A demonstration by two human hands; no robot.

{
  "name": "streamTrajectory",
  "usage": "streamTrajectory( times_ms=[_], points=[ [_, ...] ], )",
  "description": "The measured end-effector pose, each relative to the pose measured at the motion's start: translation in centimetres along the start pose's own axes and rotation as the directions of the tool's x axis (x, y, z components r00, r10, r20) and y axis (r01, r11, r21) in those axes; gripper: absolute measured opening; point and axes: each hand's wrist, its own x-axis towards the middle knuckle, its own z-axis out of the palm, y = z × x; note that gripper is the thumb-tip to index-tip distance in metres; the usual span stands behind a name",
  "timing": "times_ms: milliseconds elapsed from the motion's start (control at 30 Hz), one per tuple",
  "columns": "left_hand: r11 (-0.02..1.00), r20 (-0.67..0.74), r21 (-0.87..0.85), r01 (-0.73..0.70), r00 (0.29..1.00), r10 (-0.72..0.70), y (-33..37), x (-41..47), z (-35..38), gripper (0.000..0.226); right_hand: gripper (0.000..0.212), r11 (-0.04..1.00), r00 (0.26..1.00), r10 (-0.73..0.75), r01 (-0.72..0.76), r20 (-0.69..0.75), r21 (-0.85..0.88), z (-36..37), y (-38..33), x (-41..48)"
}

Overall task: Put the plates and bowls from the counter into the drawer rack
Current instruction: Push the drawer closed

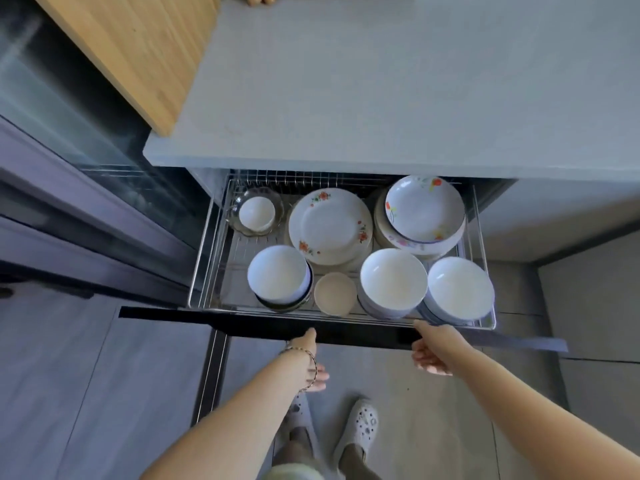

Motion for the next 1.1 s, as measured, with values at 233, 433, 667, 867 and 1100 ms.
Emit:
streamTrajectory(
  times_ms=[233,433,667,867,1100],
  points=[
    [0.838,-0.109,-0.513,-0.183,0.983,0.148,-0.1,1.7,1.1,0.047,0.027,0.932,0.998,0.043,-0.026,-0.037,0.361,-0.3,3.2,1.1],
    [0.787,-0.169,-0.590,-0.182,0.981,0.099,0.6,1.8,1.7,0.040,0.039,0.850,0.998,0.023,0.010,-0.055,0.526,-0.5,3.5,2.0],
    [0.770,-0.186,-0.593,-0.235,0.971,0.153,2.1,1.4,2.6,0.044,0.020,0.818,1.000,0.004,0.005,-0.014,0.575,-0.9,1.8,2.7],
    [0.784,-0.159,-0.588,-0.197,0.979,0.126,5.1,1.3,2.6,0.038,0.014,0.784,1.000,-0.013,0.027,-0.027,0.620,-1.7,-1.3,3.1],
    [0.799,-0.095,-0.570,-0.193,0.981,0.169,9.2,0.8,2.5,0.040,0.008,0.768,0.997,-0.048,0.077,-0.063,0.636,-2.3,-5.7,4.3]
  ],
)
